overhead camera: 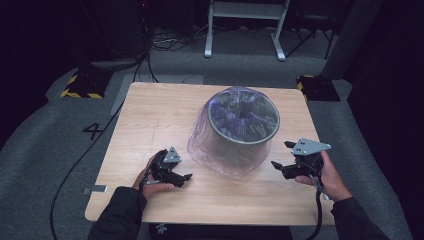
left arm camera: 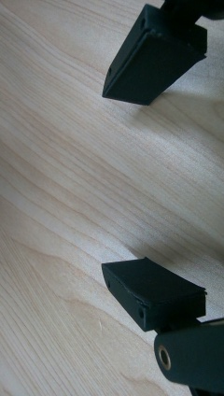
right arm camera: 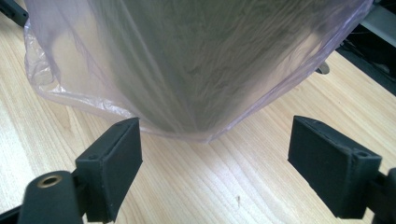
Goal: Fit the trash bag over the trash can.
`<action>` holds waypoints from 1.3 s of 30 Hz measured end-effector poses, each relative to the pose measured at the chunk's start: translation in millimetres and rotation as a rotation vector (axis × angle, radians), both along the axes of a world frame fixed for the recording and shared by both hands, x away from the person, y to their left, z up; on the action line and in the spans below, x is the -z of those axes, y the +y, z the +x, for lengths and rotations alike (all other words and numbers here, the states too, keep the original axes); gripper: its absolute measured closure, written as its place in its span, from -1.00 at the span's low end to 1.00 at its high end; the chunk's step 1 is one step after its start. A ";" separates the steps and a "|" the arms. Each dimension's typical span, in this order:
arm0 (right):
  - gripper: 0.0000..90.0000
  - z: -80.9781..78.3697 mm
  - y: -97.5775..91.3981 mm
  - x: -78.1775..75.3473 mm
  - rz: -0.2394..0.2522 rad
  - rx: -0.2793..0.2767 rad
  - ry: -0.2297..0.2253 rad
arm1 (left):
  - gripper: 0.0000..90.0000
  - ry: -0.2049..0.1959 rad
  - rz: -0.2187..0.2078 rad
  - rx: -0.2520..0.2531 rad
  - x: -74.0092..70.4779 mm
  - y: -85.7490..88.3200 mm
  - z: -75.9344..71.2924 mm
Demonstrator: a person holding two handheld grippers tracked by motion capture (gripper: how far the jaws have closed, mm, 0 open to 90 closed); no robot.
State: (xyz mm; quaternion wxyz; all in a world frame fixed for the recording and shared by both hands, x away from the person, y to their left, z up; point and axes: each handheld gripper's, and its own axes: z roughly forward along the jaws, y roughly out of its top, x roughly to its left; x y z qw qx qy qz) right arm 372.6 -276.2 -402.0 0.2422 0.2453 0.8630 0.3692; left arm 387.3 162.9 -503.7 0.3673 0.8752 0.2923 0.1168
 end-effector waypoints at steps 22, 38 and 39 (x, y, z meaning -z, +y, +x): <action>-0.60 -5.1 -9.6 26.7 -0.013 0.027 0.063 | -0.69 0.000 0.000 0.000 0.0 0.0 0.0; -0.59 -7.8 -23.4 47.9 -0.019 0.068 0.102 | -0.69 0.000 0.000 0.000 0.0 0.0 0.0; -0.59 -7.8 -25.3 49.6 -0.011 0.070 0.104 | -0.69 0.000 0.000 0.000 0.0 0.0 0.0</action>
